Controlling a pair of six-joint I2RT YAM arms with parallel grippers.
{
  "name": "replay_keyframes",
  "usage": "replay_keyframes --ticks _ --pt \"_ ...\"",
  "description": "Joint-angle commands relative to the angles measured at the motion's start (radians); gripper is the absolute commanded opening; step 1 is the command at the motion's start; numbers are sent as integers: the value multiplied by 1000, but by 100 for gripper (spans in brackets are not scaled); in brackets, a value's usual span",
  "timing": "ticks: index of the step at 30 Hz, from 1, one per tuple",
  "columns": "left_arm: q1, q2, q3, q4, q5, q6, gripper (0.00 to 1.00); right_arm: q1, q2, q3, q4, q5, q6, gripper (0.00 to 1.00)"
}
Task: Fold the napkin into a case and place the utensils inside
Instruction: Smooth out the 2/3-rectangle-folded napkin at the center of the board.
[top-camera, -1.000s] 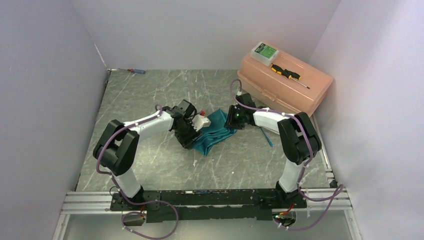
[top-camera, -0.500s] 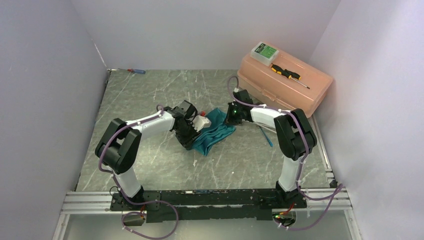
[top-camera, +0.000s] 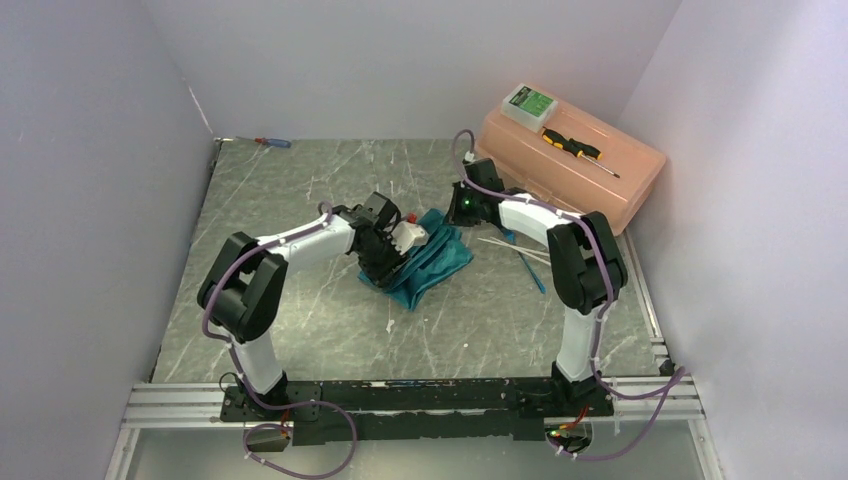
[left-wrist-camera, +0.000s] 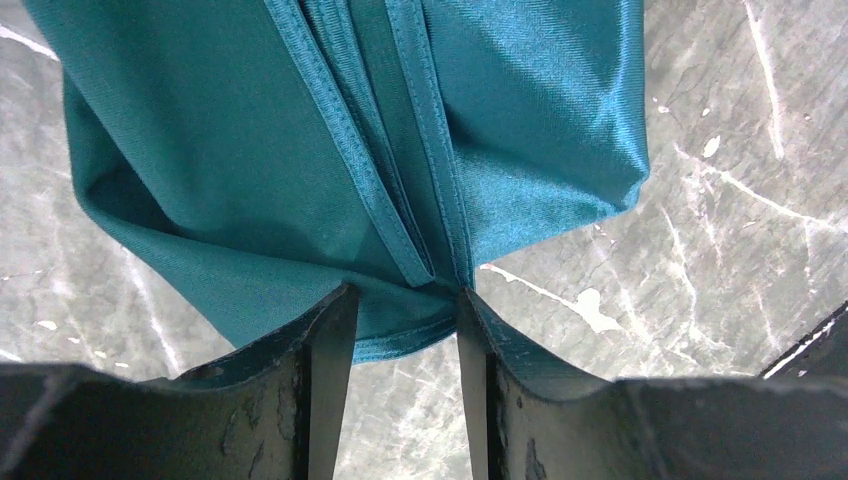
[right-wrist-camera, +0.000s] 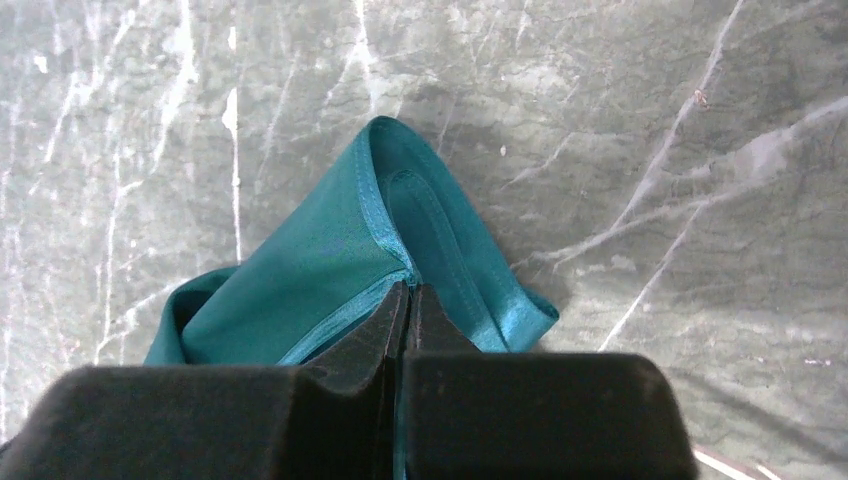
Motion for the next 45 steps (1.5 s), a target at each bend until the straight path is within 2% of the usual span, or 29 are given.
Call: replay_keyframes --ticks 1,3,5,7,9,11,16,20,24,26,32,36,40,45 --pt "-7 30 42 -9 48 -28 47 -9 48 50 -15 38 -24 0" --pt "-7 44 47 -11 57 -34 47 -10 59 57 -27 50 -35 0" --pt "-6 53 49 -12 64 -39 47 -9 57 70 -58 67 -37 20" --pt "-7 54 51 -15 63 -40 47 -10 10 41 -61 92 -25 36" --pt "-6 51 49 -20 56 -38 47 -10 -61 -17 -57 132 -7 47" --pt "-6 44 44 -22 52 -38 47 -10 -132 -84 -72 169 15 50" --pt "-7 45 46 -28 48 -37 47 -10 -253 -275 -22 120 96 50" --pt "-4 44 60 -35 48 -41 47 -10 -229 -363 37 48 143 50" --pt "-3 57 77 -44 56 -44 47 -10 -173 -362 81 6 164 48" --pt "-3 61 80 -45 60 -48 47 -10 -151 -340 92 13 161 44" --pt "-3 68 90 -44 64 -51 47 -10 -120 -241 104 82 107 17" --pt "-3 72 91 -44 67 -47 47 -10 -97 -180 105 82 82 13" --pt "-3 76 83 -41 69 -43 47 -10 -79 -147 100 82 69 15" --pt "-3 80 83 -39 82 -41 47 -11 -78 -127 56 74 58 37"
